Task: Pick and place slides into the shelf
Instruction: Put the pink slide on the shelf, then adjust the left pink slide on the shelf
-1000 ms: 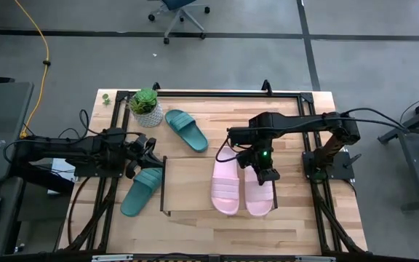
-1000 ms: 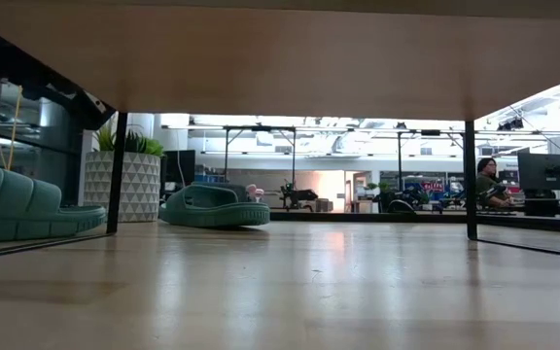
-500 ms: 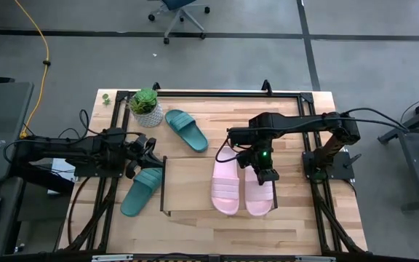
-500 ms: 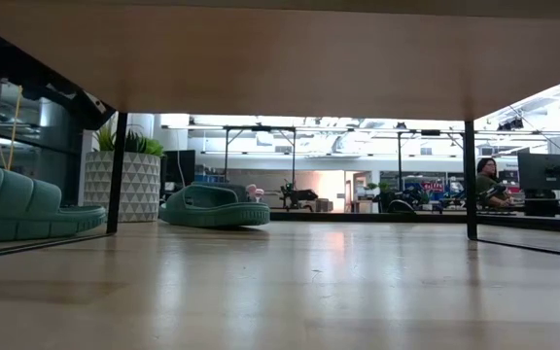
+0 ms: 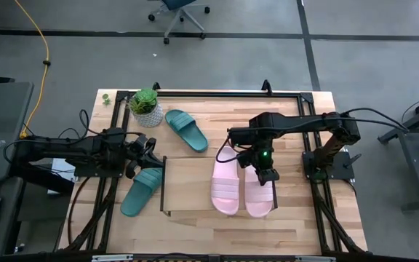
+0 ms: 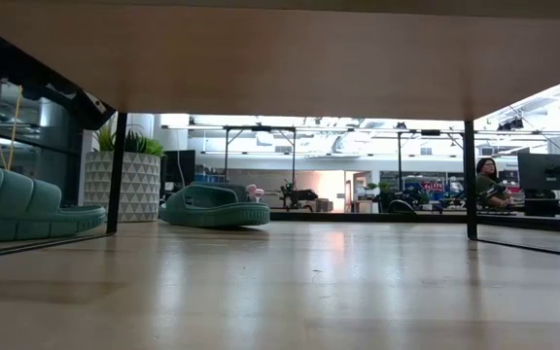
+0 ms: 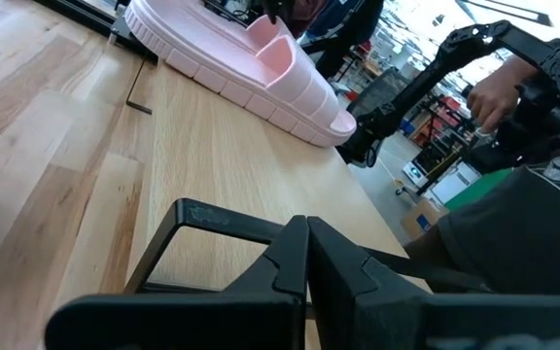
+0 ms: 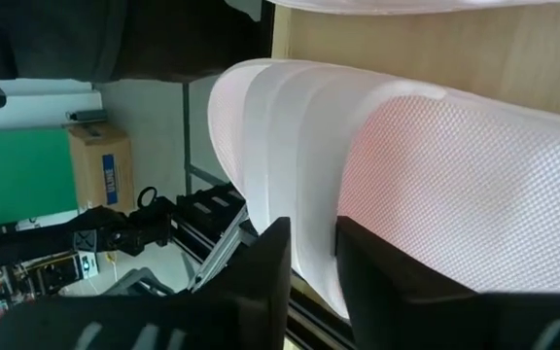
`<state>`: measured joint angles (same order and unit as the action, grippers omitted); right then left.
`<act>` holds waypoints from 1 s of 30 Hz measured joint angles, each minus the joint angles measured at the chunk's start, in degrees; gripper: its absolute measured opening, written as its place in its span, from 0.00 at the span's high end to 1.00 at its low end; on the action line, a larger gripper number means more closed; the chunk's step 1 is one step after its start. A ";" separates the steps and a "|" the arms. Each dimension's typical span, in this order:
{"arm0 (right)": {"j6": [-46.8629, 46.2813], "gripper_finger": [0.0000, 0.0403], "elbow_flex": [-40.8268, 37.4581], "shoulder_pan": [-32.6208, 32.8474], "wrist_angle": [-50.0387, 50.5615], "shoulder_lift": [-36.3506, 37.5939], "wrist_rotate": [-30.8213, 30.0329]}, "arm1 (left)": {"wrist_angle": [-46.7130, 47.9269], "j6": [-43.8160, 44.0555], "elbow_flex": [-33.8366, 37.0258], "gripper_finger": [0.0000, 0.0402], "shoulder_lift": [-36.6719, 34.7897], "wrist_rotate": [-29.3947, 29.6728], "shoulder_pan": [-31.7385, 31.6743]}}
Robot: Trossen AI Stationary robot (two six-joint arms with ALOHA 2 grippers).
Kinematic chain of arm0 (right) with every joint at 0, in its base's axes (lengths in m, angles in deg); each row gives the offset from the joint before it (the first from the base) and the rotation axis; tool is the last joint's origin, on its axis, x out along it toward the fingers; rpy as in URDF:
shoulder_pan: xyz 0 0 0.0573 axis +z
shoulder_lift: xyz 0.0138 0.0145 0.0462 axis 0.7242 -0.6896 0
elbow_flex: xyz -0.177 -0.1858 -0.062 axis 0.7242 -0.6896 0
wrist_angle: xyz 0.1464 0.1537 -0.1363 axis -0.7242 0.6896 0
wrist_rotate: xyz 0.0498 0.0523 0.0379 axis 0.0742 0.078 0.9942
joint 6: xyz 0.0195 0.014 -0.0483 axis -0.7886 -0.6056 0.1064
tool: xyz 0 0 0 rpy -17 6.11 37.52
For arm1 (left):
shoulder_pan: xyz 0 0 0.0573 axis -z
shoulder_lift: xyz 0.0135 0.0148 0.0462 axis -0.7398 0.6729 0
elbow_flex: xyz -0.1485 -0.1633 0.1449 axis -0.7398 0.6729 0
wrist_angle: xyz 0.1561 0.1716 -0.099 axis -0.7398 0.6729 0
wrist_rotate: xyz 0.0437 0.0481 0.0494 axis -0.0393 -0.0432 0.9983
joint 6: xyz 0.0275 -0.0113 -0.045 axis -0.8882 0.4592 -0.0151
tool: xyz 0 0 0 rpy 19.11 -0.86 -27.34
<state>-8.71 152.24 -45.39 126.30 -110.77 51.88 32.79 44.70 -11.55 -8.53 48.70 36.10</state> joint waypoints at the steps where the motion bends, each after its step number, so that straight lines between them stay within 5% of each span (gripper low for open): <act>1: 0.00 0.80 0.00 -0.27 0.09 0.00 0.01 | 0.00 0.00 0.00 1.00 0.00 0.00 0.00; 17: 0.40 0.78 0.00 -7.09 -1.79 2.27 0.72 | -4.76 0.11 0.09 1.00 -0.02 0.03 0.02; 30: -11.11 0.78 0.00 -13.42 -23.14 12.78 -1.29 | -10.47 -2.04 -3.77 1.00 1.39 7.58 0.02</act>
<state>-19.82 152.24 -58.81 103.17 -97.99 50.59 22.32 42.66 -15.32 -7.14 56.28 36.12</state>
